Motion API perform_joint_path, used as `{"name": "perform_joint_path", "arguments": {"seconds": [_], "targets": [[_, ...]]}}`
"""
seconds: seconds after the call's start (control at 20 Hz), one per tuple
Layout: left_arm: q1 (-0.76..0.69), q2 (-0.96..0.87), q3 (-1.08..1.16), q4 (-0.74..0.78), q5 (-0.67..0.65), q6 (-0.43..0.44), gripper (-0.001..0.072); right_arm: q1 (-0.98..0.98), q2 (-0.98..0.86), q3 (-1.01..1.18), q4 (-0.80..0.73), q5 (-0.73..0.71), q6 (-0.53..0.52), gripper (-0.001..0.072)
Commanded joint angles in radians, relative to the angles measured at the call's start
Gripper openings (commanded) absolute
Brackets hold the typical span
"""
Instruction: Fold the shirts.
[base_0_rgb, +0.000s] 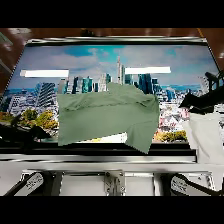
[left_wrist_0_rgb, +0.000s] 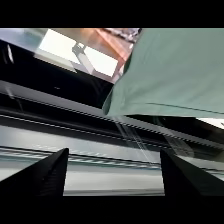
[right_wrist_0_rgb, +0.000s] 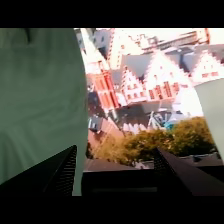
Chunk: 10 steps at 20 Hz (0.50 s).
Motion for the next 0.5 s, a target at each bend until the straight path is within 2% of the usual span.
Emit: {"name": "perform_joint_path", "arguments": {"seconds": [0.0, 0.45], "targets": [[-0.011, -0.002, -0.213, -0.103, 0.161, 0.056, 0.07, -0.047, 0.005, -0.093, 0.143, 0.013, -0.066, 0.059], [-0.114, -0.116, -0.217, -0.251, 0.327, 0.084, 0.0683, -0.047, 0.005, -0.098, 0.137, -0.018, -0.065, 0.059]]}}
